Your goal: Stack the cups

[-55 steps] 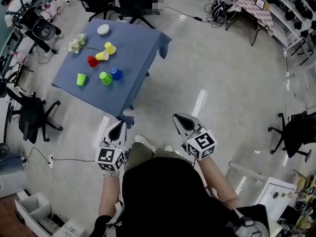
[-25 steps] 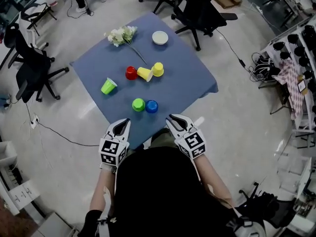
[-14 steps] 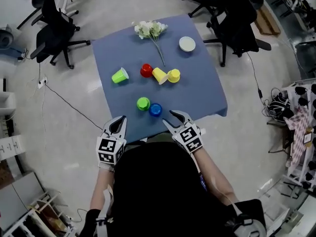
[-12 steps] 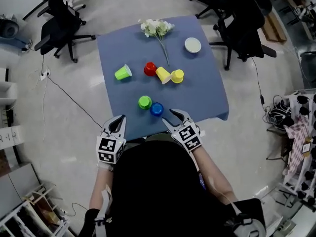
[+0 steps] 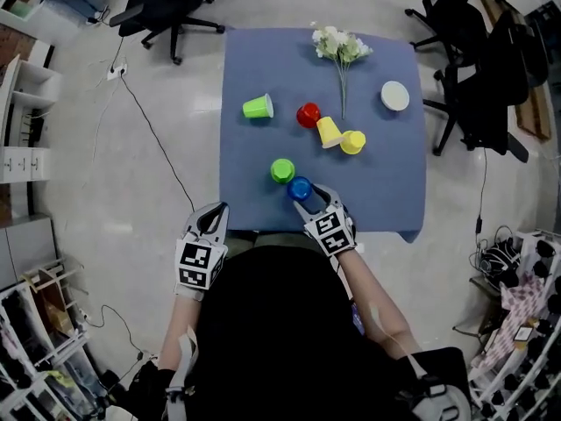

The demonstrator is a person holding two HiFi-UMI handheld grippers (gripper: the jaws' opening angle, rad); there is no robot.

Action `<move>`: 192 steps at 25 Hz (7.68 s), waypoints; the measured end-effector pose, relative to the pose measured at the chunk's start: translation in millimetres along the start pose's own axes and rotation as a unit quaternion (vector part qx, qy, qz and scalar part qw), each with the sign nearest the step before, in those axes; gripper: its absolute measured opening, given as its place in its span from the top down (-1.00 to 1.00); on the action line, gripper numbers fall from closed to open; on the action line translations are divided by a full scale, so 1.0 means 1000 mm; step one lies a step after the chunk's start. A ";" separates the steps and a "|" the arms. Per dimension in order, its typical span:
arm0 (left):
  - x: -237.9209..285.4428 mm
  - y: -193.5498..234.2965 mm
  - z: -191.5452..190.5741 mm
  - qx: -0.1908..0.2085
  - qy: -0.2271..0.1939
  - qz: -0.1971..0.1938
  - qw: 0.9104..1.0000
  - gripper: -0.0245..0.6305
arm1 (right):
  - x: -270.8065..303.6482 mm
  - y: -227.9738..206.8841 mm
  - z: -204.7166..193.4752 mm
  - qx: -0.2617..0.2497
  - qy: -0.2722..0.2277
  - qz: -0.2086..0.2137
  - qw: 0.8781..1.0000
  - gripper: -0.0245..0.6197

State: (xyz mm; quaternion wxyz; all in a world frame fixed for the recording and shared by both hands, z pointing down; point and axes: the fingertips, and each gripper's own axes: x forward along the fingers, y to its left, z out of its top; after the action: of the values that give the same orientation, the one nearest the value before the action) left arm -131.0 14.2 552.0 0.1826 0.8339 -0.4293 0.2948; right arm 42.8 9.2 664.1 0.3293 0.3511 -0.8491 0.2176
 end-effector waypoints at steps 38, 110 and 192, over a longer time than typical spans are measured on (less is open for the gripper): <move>0.012 0.032 -0.003 -0.064 -0.016 0.011 0.998 0.89 | -0.017 -0.080 0.021 0.028 0.008 -0.060 0.998 0.12; 0.023 0.038 -0.004 -0.053 -0.016 -0.037 0.998 0.89 | -0.052 -0.098 -0.004 0.124 -0.031 -0.147 0.981 0.13; 0.018 0.037 -0.022 -0.079 0.003 -0.016 0.997 0.89 | -0.066 -0.217 -0.076 -0.132 0.167 -0.287 0.934 0.82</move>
State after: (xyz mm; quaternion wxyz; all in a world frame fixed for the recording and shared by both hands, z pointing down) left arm -160.5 -5.3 582.1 0.2540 0.8225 -0.4376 0.2596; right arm 269.4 -57.9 699.1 0.5580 0.4919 -0.6661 0.0549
